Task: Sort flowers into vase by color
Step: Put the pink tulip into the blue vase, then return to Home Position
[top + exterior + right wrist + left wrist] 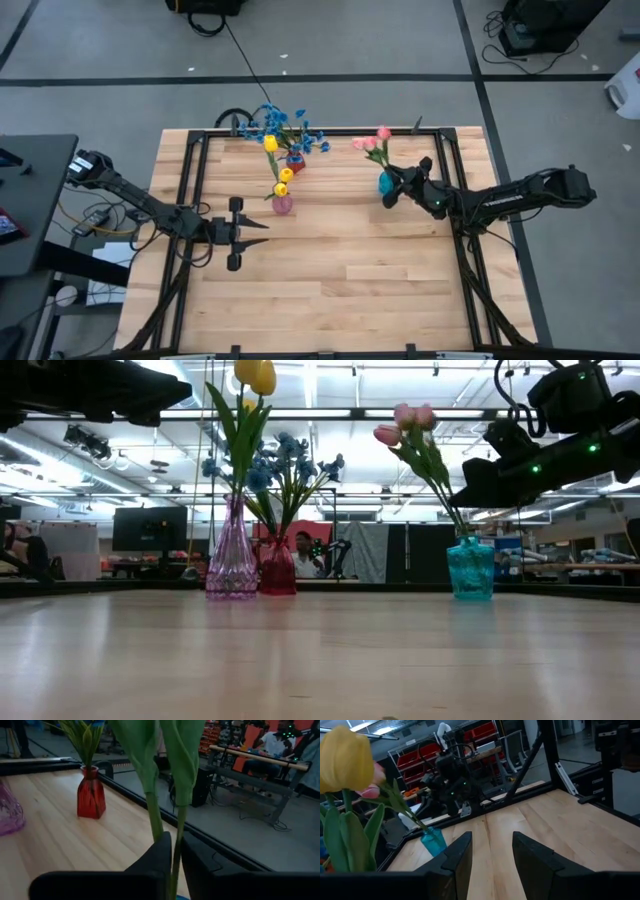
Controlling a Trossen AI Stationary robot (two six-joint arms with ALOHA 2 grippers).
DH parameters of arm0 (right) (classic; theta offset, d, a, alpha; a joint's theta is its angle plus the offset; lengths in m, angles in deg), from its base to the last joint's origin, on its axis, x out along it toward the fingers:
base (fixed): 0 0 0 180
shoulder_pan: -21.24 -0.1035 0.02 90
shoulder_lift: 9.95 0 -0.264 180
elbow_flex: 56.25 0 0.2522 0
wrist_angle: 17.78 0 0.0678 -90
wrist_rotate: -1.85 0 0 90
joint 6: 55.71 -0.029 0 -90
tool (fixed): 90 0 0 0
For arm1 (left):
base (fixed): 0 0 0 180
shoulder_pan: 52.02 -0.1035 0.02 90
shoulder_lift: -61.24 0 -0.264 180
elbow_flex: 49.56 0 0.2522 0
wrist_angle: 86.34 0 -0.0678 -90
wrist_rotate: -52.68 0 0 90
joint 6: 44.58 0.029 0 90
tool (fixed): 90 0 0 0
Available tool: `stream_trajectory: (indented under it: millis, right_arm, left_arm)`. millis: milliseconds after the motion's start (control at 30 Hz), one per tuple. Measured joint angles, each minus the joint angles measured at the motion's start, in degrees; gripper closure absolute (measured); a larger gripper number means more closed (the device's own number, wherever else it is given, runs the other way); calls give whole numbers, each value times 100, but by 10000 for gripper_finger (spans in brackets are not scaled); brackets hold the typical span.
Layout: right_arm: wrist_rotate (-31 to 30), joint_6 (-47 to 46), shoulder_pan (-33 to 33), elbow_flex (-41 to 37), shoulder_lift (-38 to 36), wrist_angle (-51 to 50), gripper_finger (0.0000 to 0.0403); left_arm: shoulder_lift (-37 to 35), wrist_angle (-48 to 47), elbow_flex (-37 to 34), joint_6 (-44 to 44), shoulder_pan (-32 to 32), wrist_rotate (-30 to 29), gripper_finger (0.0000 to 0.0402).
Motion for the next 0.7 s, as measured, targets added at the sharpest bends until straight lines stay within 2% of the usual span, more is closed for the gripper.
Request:
stream_trajectory:
  millis: [233, 433, 700]
  right_arm:
    - [-4, -150, -33, -2, -146, -14, 297]
    - [177, -240, -31, -2, -674, -532, 253]
    - [699, -927, 35, -2, -1408, -1755, 236]
  left_arm:
    - [0, 40, 0, -42, 0, -57, 255]
    - [-123, 58, 0, -113, -2, -665, 255]
    - [-208, 73, 0, -134, 0, -664, 255]
